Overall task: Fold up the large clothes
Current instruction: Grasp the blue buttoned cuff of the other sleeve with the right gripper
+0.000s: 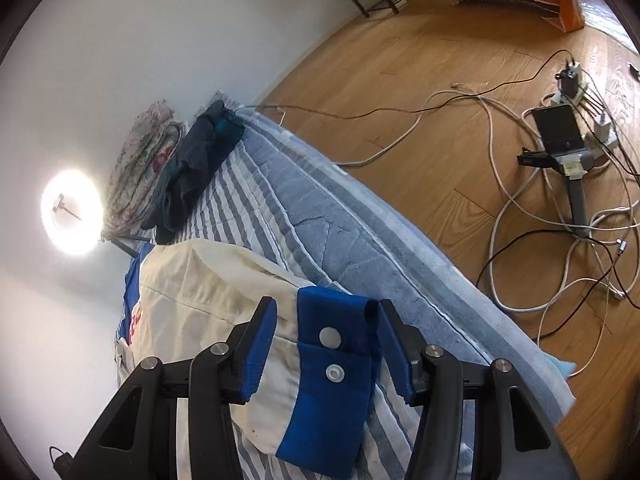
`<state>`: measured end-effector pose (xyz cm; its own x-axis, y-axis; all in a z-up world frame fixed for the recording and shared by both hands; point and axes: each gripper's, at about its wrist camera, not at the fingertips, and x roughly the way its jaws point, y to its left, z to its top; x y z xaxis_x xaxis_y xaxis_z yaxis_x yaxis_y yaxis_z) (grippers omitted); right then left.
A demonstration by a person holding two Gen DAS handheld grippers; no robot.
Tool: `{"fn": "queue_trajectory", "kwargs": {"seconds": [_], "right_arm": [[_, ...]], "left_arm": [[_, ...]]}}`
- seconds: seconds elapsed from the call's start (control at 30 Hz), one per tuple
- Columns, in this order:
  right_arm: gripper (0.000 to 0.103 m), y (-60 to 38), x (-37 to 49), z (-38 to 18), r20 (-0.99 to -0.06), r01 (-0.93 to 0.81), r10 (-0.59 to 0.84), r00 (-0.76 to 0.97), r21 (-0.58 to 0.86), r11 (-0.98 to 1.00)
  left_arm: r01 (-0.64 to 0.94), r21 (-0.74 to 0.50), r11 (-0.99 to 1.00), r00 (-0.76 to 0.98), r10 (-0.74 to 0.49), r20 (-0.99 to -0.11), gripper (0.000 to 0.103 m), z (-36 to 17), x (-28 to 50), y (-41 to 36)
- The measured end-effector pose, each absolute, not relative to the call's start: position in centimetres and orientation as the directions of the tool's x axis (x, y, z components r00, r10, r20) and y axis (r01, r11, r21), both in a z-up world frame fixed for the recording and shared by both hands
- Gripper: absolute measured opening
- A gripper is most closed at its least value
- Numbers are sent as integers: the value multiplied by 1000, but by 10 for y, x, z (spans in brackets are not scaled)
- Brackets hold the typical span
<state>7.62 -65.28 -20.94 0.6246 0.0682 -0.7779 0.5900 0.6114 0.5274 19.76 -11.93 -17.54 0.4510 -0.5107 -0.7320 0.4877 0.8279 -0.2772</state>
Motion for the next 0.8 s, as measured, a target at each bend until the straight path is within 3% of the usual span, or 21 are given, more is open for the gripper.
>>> {"fn": "queue_trajectory", "kwargs": {"seconds": [0.2,0.4,0.5,0.57,0.6,0.8], "right_arm": [[55,-650,88,-216,-833,610,-6,553,400,684],[55,-657,83,-221,-820,606,6,572,428,671],[38,-652,85,-220,-823,586,17,568,419,693],[18,-648,85,-214,-824,582,3,567,404,706],[3,-646,84,-209,-822,584,-8,569,397,708],[0,-623,74,-172,-770,515,3,637,429,742]], "left_arm": [[519,-257,815,431,-510,-745,61,-181,196,-128],[536,-252,806,412,-510,-755,61,-185,195,-135],[542,-246,803,408,-508,-758,61,-186,195,-138],[546,-241,803,408,-505,-761,61,-185,194,-139],[547,-241,802,408,-506,-760,61,-184,194,-139],[543,-249,802,414,-513,-752,61,-182,194,-137]]}}
